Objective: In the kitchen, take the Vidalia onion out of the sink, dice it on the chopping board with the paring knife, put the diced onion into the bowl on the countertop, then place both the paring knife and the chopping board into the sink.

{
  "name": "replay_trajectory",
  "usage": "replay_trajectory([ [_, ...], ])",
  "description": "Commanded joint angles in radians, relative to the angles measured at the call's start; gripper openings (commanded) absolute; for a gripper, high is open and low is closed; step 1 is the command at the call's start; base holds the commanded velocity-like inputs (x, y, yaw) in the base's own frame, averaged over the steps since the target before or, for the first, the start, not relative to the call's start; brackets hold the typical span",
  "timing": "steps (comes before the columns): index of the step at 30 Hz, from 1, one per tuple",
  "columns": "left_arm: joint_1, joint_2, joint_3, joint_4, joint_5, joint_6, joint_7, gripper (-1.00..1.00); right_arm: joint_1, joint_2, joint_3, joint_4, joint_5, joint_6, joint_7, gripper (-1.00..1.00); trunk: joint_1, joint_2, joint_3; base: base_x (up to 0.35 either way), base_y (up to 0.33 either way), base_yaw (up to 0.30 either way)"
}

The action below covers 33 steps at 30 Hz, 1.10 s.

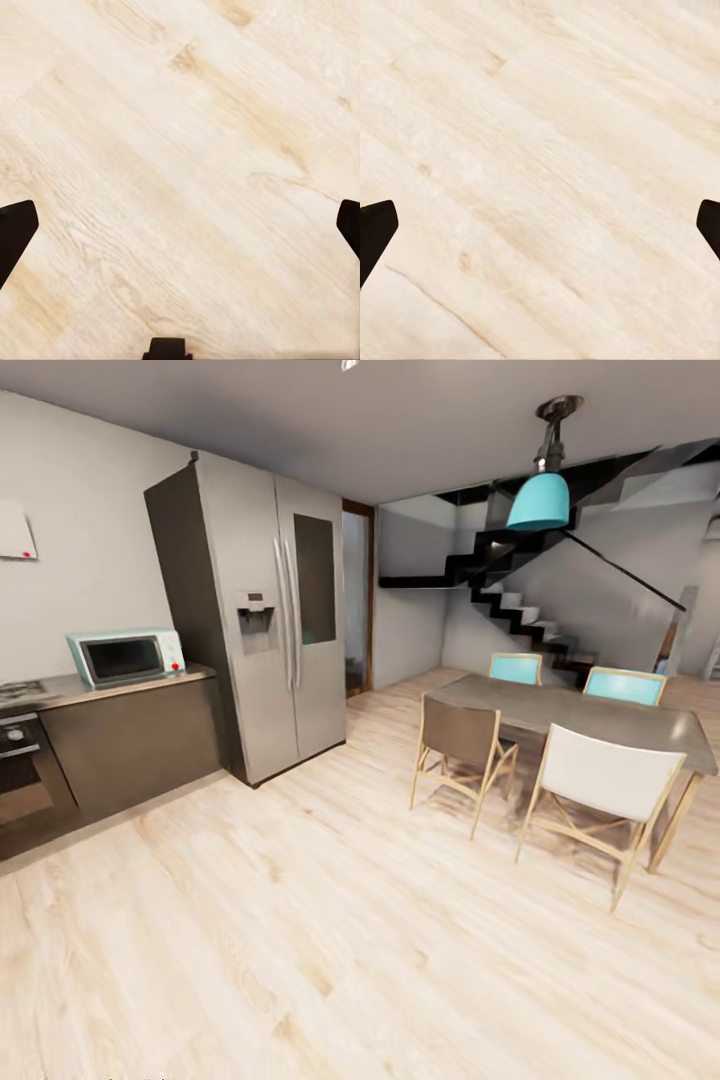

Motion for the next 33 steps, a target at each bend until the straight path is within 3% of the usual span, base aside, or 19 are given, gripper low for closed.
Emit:
replay_trajectory([
  [1,0.000,0.000,0.000,-0.001,0.000,-0.002,0.003,1.00,0.000,0.000,0.001,0.001,0.000,-0.003,-0.003,1.00,0.000,0.000,-0.001,0.180,-0.175,0.268],
  [33,0.000,0.000,0.001,-0.001,0.000,-0.002,0.004,1.00,0.000,0.000,0.001,0.001,0.000,-0.003,-0.003,1.00,0.000,0.000,-0.012,0.187,-0.177,0.269],
])
